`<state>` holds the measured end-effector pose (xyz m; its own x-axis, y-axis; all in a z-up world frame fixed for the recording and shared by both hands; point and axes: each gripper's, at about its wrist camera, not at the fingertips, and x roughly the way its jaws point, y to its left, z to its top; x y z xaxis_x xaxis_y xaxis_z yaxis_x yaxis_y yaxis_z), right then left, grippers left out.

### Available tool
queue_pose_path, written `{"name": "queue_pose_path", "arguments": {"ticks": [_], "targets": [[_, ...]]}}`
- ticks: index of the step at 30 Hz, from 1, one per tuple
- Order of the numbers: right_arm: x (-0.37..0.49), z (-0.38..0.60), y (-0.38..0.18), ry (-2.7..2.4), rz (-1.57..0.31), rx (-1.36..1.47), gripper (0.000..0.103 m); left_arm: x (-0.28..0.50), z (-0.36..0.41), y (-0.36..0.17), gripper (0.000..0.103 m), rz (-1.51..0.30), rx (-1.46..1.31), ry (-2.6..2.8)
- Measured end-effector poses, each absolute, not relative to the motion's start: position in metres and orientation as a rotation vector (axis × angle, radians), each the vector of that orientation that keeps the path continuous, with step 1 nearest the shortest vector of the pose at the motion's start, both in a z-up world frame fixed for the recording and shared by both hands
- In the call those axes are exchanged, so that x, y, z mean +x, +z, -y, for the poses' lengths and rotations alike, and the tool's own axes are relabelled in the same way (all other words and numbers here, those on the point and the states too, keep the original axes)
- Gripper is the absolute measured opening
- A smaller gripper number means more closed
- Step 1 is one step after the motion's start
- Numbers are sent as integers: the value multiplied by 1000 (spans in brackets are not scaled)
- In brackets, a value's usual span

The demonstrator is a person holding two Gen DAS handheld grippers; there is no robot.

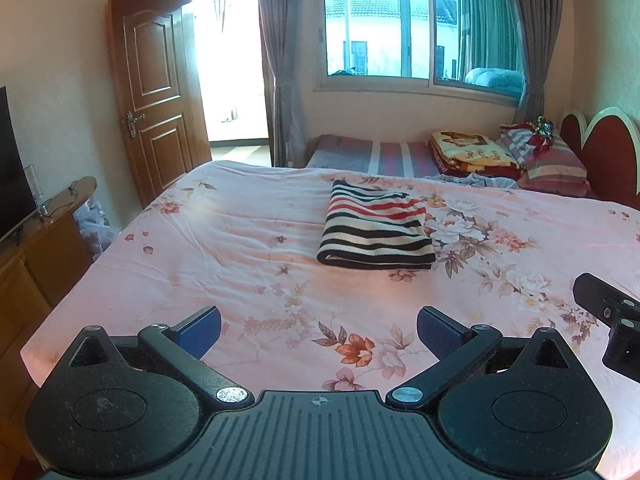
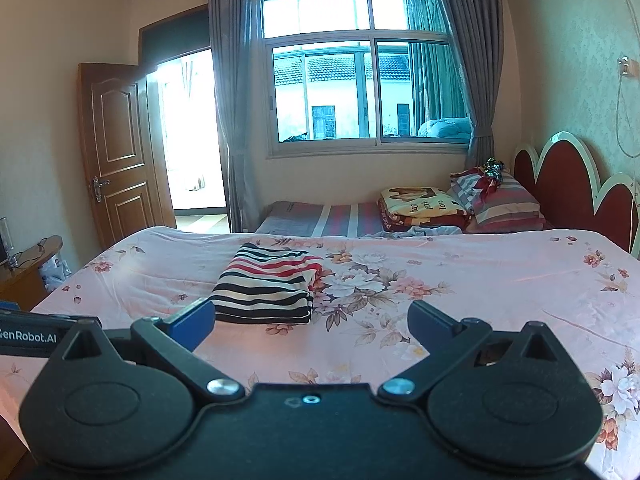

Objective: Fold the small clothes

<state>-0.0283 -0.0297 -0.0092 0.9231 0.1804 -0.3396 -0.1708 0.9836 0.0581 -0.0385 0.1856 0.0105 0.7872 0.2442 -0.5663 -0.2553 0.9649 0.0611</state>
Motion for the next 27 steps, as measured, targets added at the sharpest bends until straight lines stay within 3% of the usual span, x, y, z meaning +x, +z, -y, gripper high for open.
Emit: {"name": "queue_pose_path", "arguments": {"ticks": [27], "targets": [[14, 30, -35, 179, -439, 27, 102, 11, -193, -27, 103, -653, -80, 169]]}}
